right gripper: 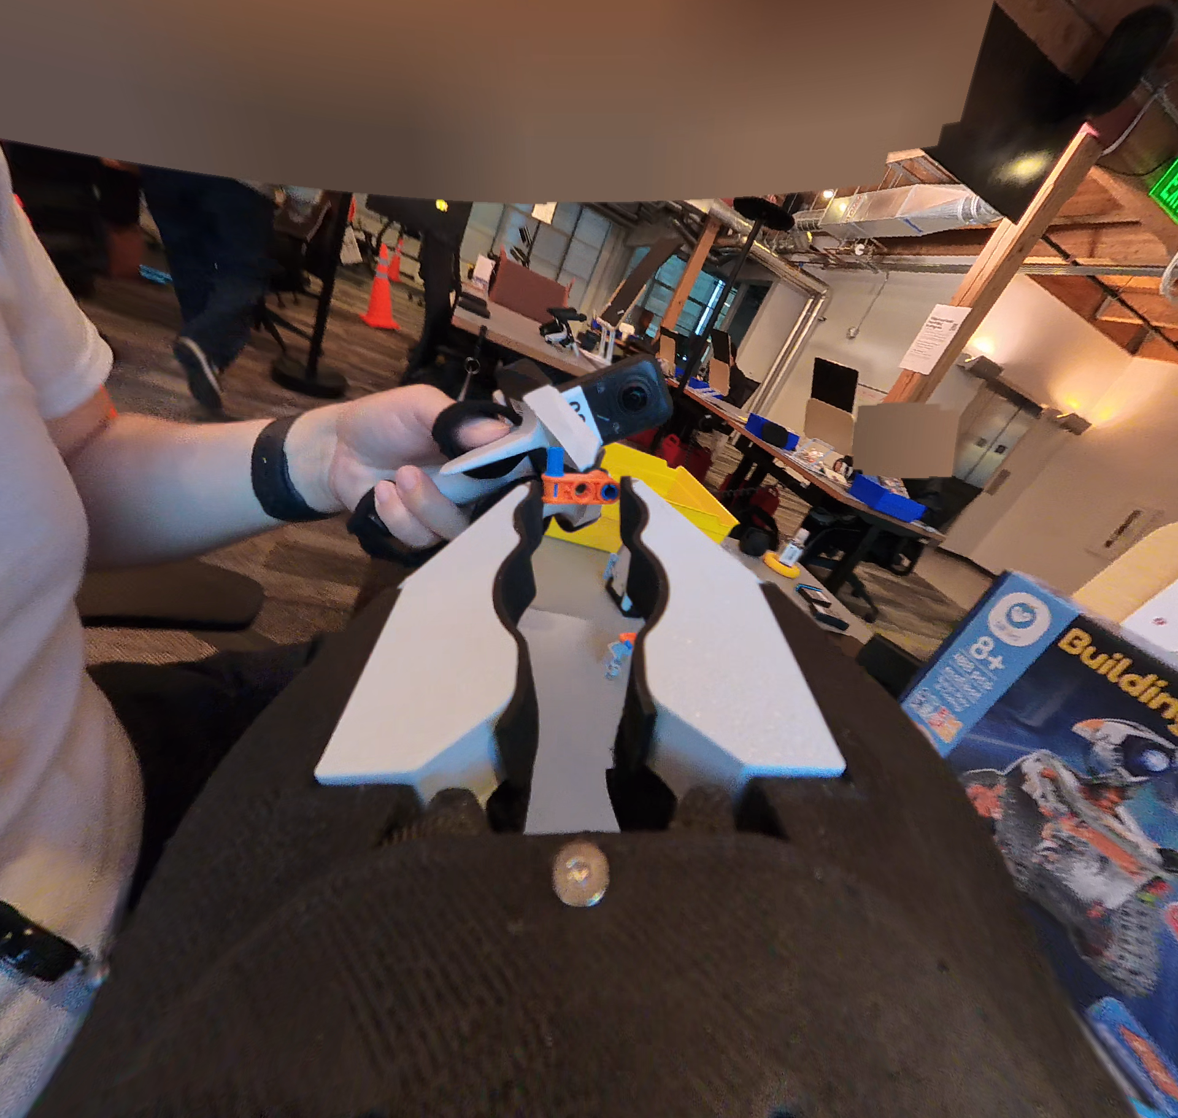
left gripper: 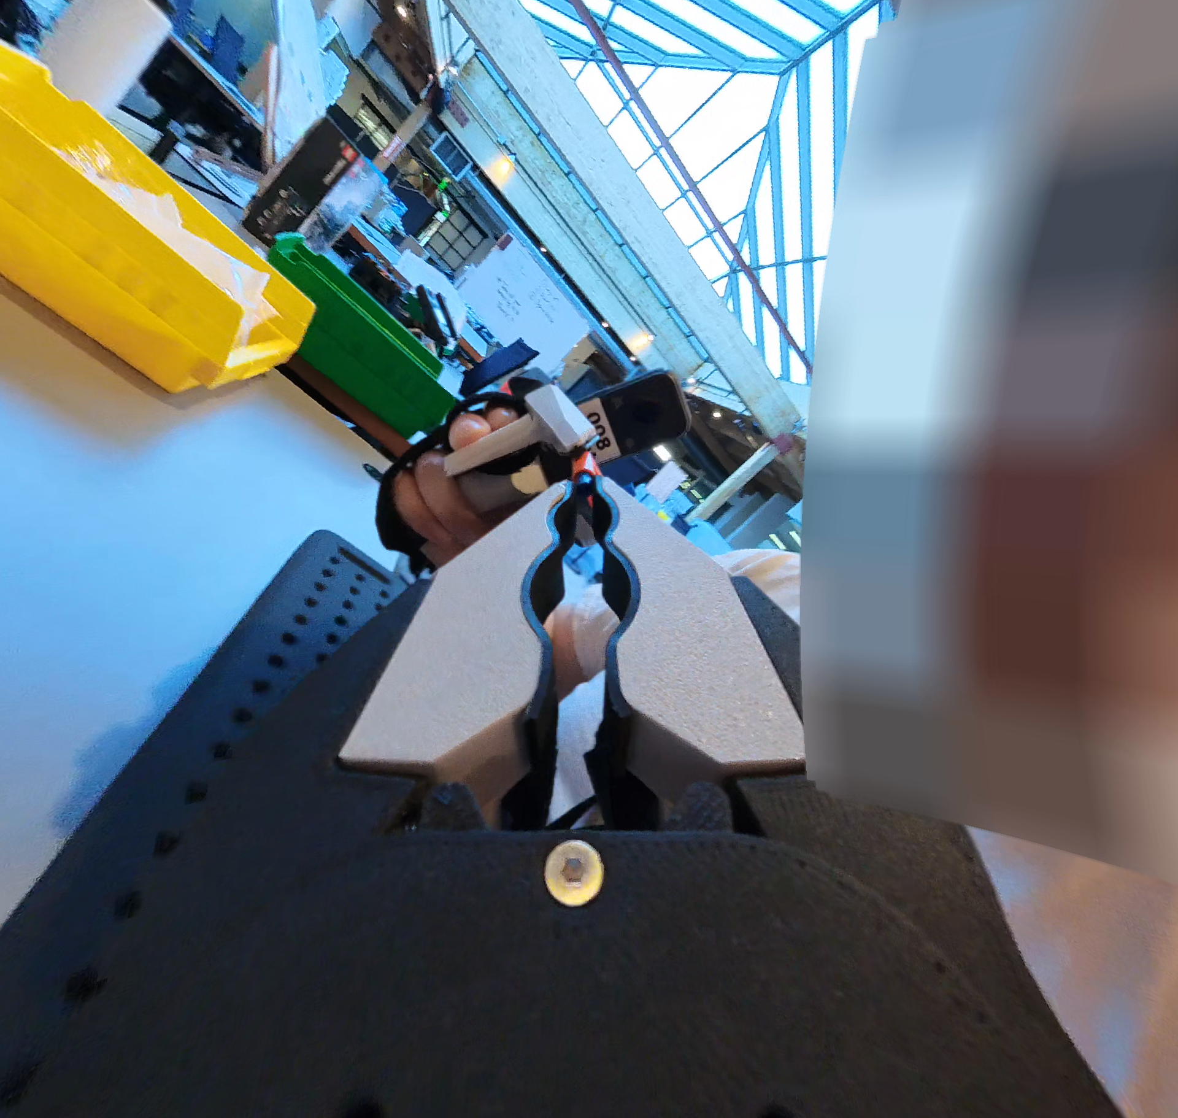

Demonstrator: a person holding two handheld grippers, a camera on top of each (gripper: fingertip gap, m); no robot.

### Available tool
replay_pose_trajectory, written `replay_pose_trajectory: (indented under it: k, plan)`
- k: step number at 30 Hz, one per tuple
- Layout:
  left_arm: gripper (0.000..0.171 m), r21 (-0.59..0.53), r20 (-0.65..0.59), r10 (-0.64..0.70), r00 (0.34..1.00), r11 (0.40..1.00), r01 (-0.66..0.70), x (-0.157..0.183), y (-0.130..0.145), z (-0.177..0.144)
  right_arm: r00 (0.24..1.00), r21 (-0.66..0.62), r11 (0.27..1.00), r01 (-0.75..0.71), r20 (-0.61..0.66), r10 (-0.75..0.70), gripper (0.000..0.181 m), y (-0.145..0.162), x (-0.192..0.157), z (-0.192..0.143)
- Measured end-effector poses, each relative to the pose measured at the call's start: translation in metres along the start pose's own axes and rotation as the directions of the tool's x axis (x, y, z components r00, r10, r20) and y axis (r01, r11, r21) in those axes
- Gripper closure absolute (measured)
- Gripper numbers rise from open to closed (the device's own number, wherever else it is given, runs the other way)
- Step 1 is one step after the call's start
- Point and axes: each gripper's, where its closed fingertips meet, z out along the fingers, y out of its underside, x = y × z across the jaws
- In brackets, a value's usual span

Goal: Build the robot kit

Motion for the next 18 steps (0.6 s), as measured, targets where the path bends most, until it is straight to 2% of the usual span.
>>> replay_pose_trajectory:
  k: [3,6,8,10,13,15,18]
  plan:
    - [0.152,0.043,-0.031,0.053,0.998,0.998,-0.052,0.003,-0.006,-0.002,1.000,-0.002,1.000,-0.012,-0.029,0.012,0.157,-0.003,0.004,0.001]
    - [0.141,0.085,0.032,0.138,0.990,0.986,-0.140,0.003,-0.006,-0.004,0.990,0.001,0.998,-0.060,-0.125,0.059,0.157,0.000,0.019,-0.002]
    - [0.142,0.102,0.115,0.199,0.973,0.972,-0.210,0.001,-0.004,-0.004,0.974,-0.061,0.998,0.032,-0.222,-0.045,0.157,0.006,0.027,-0.004]
    - [0.145,0.105,0.240,0.310,0.920,0.934,-0.342,0.000,-0.005,-0.004,0.940,-0.143,0.974,0.174,-0.270,-0.207,0.157,0.009,0.027,-0.004]
    - [0.149,0.055,0.375,0.470,0.799,0.849,-0.525,0.005,-0.007,-0.004,0.883,-0.222,0.920,0.323,-0.280,-0.378,0.157,0.009,0.020,0.002]
    - [0.157,-0.004,0.421,0.543,0.726,0.802,-0.597,0.006,-0.006,-0.003,0.855,-0.229,0.898,0.377,-0.288,-0.432,0.158,0.004,0.015,0.006]
    - [0.154,-0.069,0.429,0.585,0.688,0.781,-0.621,0.007,-0.001,0.003,0.831,-0.239,0.884,0.402,-0.309,-0.462,0.158,0.001,0.015,0.008]
